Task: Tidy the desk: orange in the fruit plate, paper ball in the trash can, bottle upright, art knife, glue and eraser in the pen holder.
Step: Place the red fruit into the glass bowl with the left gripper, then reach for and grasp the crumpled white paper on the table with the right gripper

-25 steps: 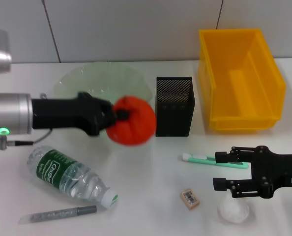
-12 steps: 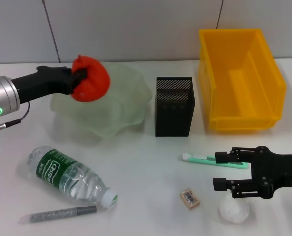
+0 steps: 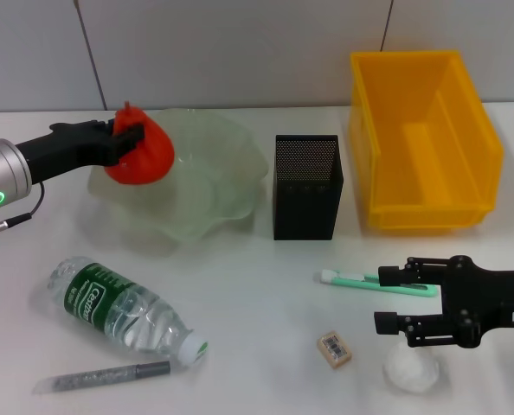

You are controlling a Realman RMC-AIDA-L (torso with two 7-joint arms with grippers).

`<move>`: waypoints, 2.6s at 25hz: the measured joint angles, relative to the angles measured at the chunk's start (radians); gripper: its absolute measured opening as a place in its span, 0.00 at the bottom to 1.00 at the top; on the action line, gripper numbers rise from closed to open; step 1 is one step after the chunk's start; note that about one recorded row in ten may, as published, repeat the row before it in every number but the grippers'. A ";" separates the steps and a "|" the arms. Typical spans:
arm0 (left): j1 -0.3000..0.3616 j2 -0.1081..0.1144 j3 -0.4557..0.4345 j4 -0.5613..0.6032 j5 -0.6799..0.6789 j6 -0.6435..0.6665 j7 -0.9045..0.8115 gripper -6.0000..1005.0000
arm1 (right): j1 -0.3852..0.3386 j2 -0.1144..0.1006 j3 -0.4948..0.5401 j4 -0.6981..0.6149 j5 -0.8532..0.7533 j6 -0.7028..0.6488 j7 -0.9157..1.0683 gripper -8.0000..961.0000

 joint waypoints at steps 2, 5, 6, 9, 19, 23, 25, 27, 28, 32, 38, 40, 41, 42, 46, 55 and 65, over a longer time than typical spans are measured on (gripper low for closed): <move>0.000 0.000 0.000 0.000 0.000 -0.002 0.000 0.20 | 0.000 0.000 0.000 0.000 0.000 0.000 0.000 0.80; 0.000 0.000 -0.001 0.000 -0.001 -0.002 -0.002 0.26 | 0.000 0.000 0.000 0.000 0.001 0.001 0.000 0.80; 0.000 0.000 -0.001 -0.001 -0.002 -0.002 -0.004 0.28 | 0.000 0.000 0.000 0.000 0.001 0.001 0.000 0.80; 0.000 0.000 -0.001 0.000 -0.003 0.005 -0.008 0.46 | 0.001 0.000 0.000 0.000 0.001 0.001 0.001 0.79; 0.046 0.030 -0.007 0.051 -0.107 0.413 -0.133 0.82 | 0.005 0.000 0.001 0.000 0.005 0.000 0.004 0.79; 0.065 0.045 0.001 0.051 -0.103 0.615 -0.132 0.84 | 0.014 0.000 0.002 0.000 0.005 0.000 0.004 0.80; 0.089 0.046 0.034 0.052 -0.097 0.708 -0.113 0.84 | 0.022 0.000 0.002 0.000 0.006 0.000 0.005 0.80; 0.098 0.047 0.053 0.053 -0.097 0.723 -0.106 0.84 | 0.024 0.000 0.002 0.000 0.005 0.001 0.006 0.80; 0.107 0.048 0.071 0.052 -0.096 0.731 -0.100 0.84 | 0.026 0.000 0.002 0.000 0.006 0.000 0.006 0.80; 0.149 0.052 0.181 0.048 -0.096 0.773 -0.025 0.84 | 0.036 -0.001 0.002 0.000 0.005 -0.004 0.011 0.80; 0.202 0.044 0.238 0.048 -0.096 0.778 0.090 0.84 | 0.054 -0.002 0.002 -0.011 0.008 -0.020 0.037 0.80; 0.208 0.043 0.235 0.044 -0.096 0.772 0.108 0.84 | 0.068 0.000 0.001 -0.040 0.021 -0.049 0.078 0.80; 0.208 0.043 0.235 0.044 -0.096 0.772 0.108 0.84 | 0.083 0.002 0.002 -0.077 0.034 -0.078 0.126 0.80; 0.208 0.043 0.235 0.044 -0.096 0.771 0.110 0.84 | 0.099 0.004 0.000 -0.107 0.038 -0.093 0.167 0.80; 0.206 0.043 0.239 0.044 -0.097 0.763 0.113 0.84 | 0.188 -0.007 -0.015 -0.182 0.023 -0.112 0.357 0.80; 0.201 0.043 0.245 0.044 -0.097 0.738 0.114 0.84 | 0.417 -0.048 -0.105 -0.228 -0.222 -0.153 0.574 0.80; 0.201 0.039 0.244 0.045 -0.097 0.710 0.115 0.84 | 0.513 -0.040 -0.282 -0.241 -0.396 -0.170 0.582 0.79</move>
